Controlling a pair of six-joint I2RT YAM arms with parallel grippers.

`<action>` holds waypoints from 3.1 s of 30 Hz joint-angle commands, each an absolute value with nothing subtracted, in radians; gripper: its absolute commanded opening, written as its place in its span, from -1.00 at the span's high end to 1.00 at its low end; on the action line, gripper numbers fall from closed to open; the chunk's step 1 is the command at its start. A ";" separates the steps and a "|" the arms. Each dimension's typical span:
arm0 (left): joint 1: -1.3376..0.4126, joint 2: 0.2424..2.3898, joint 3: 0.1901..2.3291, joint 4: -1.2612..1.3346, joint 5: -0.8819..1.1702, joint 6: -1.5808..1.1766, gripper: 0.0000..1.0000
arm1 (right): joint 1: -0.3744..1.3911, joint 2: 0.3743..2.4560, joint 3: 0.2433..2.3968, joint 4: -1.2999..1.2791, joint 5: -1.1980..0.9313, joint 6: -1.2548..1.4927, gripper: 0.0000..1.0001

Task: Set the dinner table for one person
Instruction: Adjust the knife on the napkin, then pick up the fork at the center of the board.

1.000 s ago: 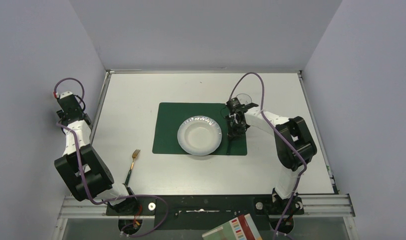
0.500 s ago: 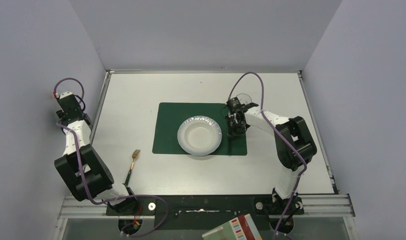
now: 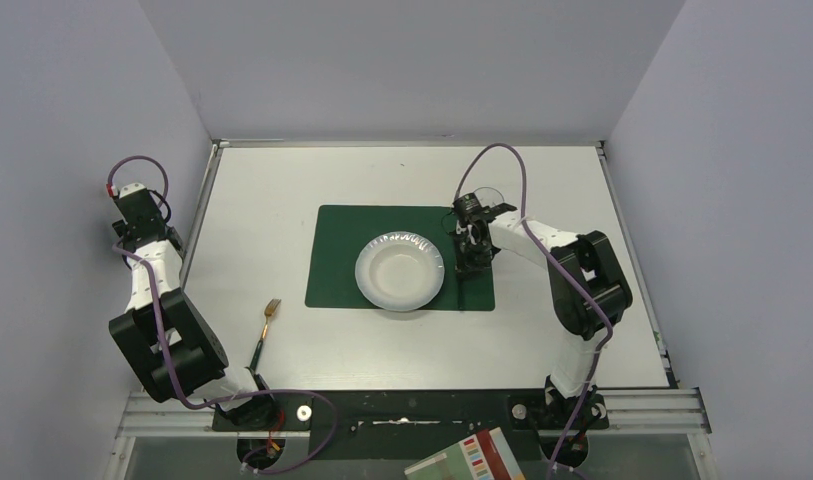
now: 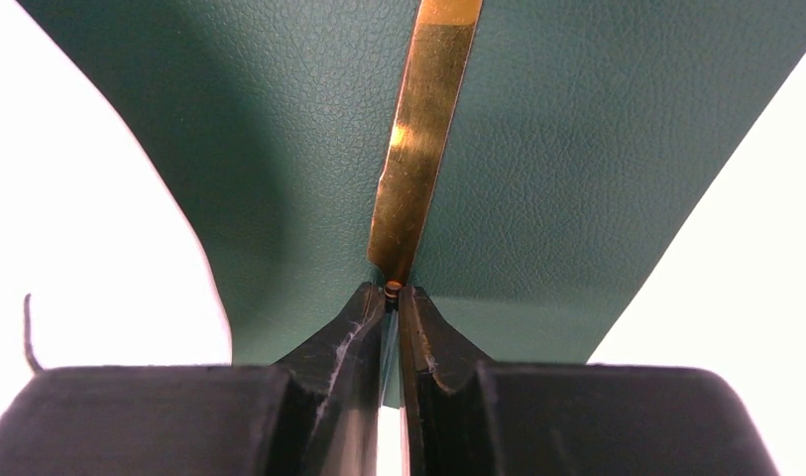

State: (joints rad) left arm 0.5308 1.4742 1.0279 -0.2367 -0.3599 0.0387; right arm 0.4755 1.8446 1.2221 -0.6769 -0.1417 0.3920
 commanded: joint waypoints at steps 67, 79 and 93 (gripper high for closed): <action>0.503 1.313 0.936 -0.024 -0.247 -0.043 0.33 | 0.427 1.545 1.597 -0.183 0.586 -0.114 0.97; 0.072 1.279 0.883 -0.505 0.520 0.339 -0.28 | 0.115 1.255 1.265 -0.216 -0.123 -0.078 -0.80; 0.034 1.094 0.705 -0.923 0.027 0.536 -0.50 | -0.029 1.300 1.125 -0.209 -0.471 -0.104 -0.83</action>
State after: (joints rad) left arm 0.0235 1.1923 0.6624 -0.7807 0.1024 0.5137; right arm -0.0303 1.2747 1.1213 -0.2829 -0.3832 -0.0937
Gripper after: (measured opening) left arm 0.745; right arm 0.916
